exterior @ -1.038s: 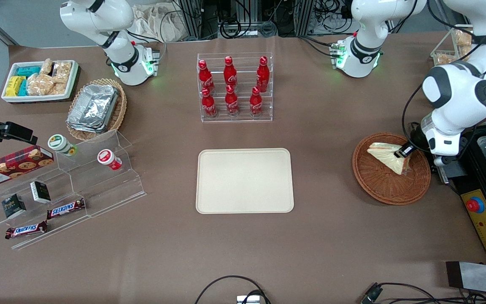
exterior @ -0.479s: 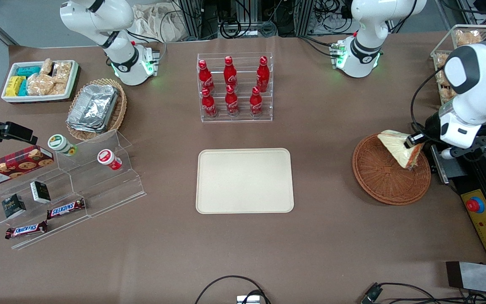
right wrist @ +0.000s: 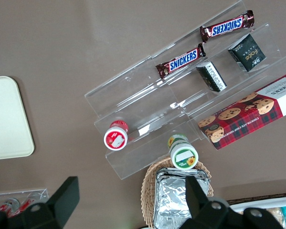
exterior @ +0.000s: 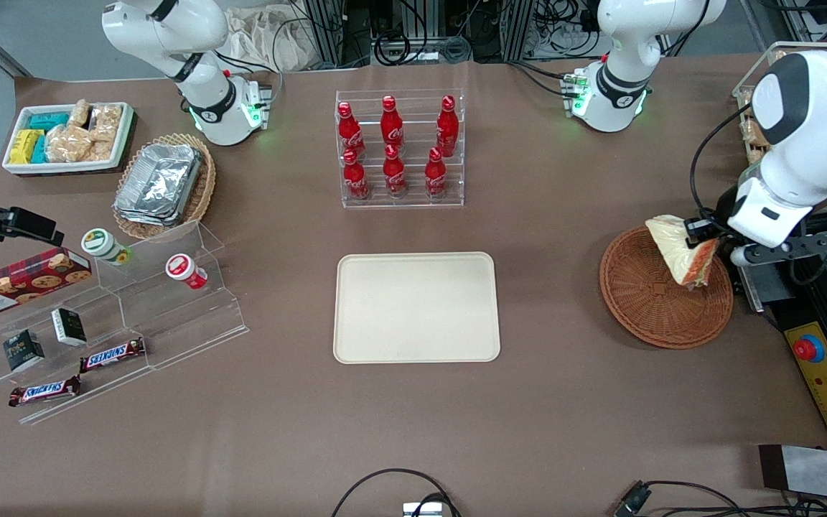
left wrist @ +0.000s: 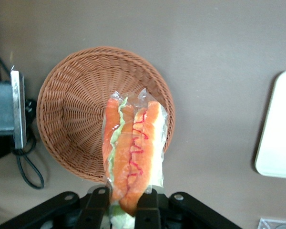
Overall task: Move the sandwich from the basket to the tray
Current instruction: 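Lift the sandwich up out of the basket with the left gripper, then carry the held sandwich over the cream tray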
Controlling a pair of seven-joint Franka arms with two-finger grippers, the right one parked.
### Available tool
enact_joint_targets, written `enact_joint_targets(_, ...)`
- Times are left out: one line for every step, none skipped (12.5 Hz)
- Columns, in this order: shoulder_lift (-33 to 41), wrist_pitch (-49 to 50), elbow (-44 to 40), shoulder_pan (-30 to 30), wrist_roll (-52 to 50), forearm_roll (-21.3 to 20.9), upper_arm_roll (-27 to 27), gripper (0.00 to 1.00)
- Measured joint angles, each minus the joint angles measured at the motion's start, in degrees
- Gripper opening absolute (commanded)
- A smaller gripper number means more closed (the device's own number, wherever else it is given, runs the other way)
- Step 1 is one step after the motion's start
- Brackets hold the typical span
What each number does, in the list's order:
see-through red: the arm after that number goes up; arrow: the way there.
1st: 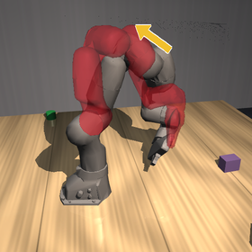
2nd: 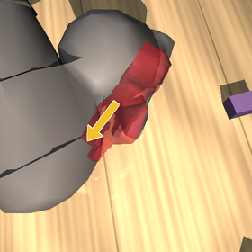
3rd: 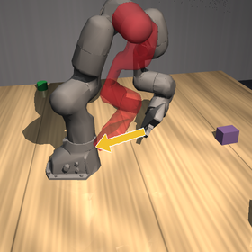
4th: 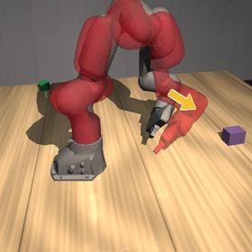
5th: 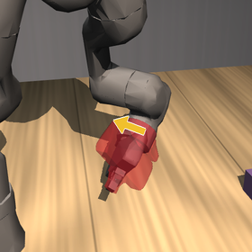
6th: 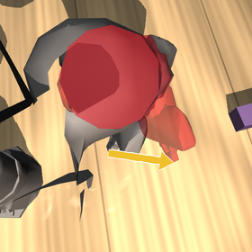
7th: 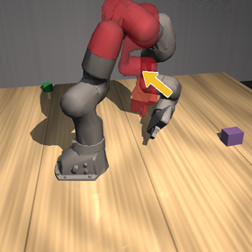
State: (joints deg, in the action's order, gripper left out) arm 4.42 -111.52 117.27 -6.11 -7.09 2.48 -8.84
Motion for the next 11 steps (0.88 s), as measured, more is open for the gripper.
enact_joint_targets(-0.1, 1.8, -1.3, 0.0, 1.3, 0.0, -0.9, 0.0)
enact_joint_targets(-0.3, 3.7, -3.1, 0.0, 1.8, 0.0, -2.2, 0.0)
enact_joint_targets(-0.6, 5.1, -4.8, 0.0, 1.9, 0.0, -4.0, 0.0)
enact_joint_targets(-0.8, 5.9, -6.1, 0.0, 1.9, 0.0, -6.1, 0.0)
enact_joint_targets(-1.0, 6.2, -6.9, 0.1, 1.8, -0.1, -8.2, 0.0)
enact_joint_targets(-1.1, 6.3, -7.3, 0.1, 1.6, -0.2, -9.8, 0.0)
enact_joint_targets(-1.2, 6.4, -7.5, 0.1, 1.5, -0.3, -10.9, 0.0)
enact_joint_targets(-1.2, 7.0, -8.1, 0.1, 1.5, -0.3, -11.6, 0.0)
enact_joint_targets(-1.3, 8.0, -8.7, 0.1, 1.5, -0.3, -12.2, 0.0)
enact_joint_targets(-1.6, 8.6, -9.4, 0.1, 1.0, -0.3, -13.0, 0.0)
enact_joint_targets(-2.1, 8.9, -10.0, 0.0, -0.1, -0.3, -14.0, 0.0)
